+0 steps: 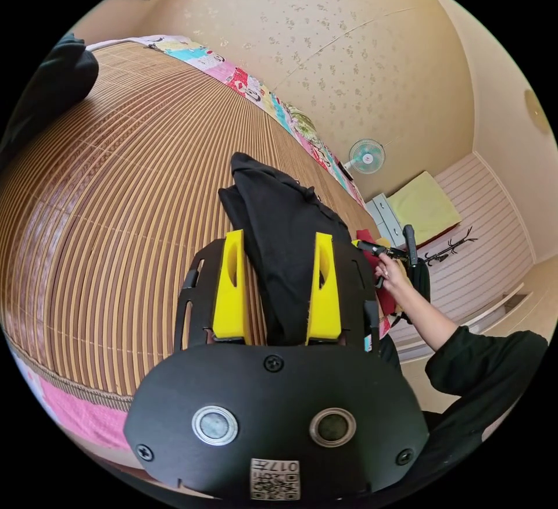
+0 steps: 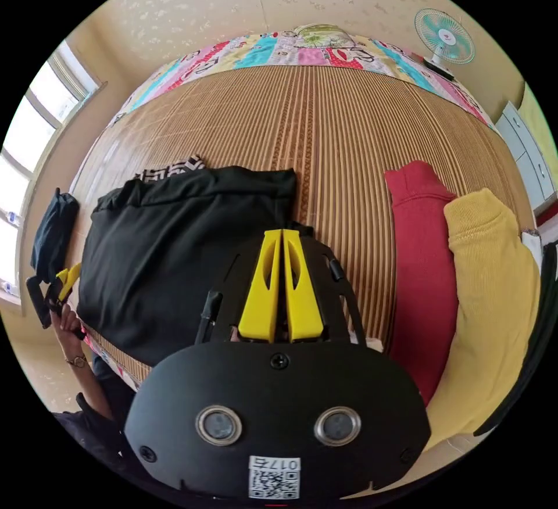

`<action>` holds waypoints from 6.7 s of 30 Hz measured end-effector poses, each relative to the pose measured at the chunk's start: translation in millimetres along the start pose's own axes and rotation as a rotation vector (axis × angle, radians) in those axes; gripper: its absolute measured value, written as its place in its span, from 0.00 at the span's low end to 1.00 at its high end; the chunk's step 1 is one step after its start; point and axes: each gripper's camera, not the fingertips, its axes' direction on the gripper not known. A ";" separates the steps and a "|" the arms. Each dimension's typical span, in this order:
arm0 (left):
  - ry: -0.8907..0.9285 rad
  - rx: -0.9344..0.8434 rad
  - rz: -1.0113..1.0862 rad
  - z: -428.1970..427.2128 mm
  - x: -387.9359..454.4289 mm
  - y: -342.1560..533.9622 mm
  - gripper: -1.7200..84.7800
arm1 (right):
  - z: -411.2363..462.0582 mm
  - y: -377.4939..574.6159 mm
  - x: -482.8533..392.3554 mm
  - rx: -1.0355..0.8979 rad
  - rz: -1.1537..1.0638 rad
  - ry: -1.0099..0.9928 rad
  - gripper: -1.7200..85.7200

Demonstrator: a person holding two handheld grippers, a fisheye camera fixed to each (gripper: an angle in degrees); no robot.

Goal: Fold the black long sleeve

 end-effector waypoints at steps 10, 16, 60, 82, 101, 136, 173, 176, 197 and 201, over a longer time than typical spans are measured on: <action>0.019 -0.162 -0.086 -26.7 -8.2 -27.8 0.18 | -46.3 26.5 -42.1 0.201 -0.014 -0.080 0.02; 0.091 -0.423 -0.050 -18.2 -25.0 -35.0 0.16 | -42.6 25.4 -108.3 0.166 -0.143 -0.024 0.02; 0.405 -0.280 0.187 -47.6 -23.0 2.9 0.08 | 108.1 2.3 -599.6 -0.603 -0.967 0.404 0.08; 0.565 -0.441 0.167 138.5 30.2 38.2 0.12 | -44.0 4.8 34.7 -0.022 0.082 -0.725 0.06; 0.380 -0.479 0.038 235.3 25.9 43.4 0.10 | -236.1 67.1 87.5 0.046 0.151 -0.689 0.07; 0.564 -0.480 -0.254 219.8 54.6 160.3 0.06 | -439.7 262.7 179.9 0.082 0.632 -1.380 0.23; 0.454 -0.471 0.013 138.6 126.0 290.4 0.11 | -603.1 208.5 332.3 0.473 0.658 -0.841 0.06; 0.461 -0.489 0.002 148.2 127.9 297.0 0.11 | -580.7 241.4 324.9 0.609 0.665 -0.924 0.07; 0.358 -0.429 -0.003 157.8 176.6 351.7 0.11 | -529.3 331.9 194.0 0.751 0.763 -0.543 0.03; 0.173 -0.263 0.097 123.1 214.4 355.1 0.09 | -526.2 353.9 96.9 0.846 0.636 -0.189 0.03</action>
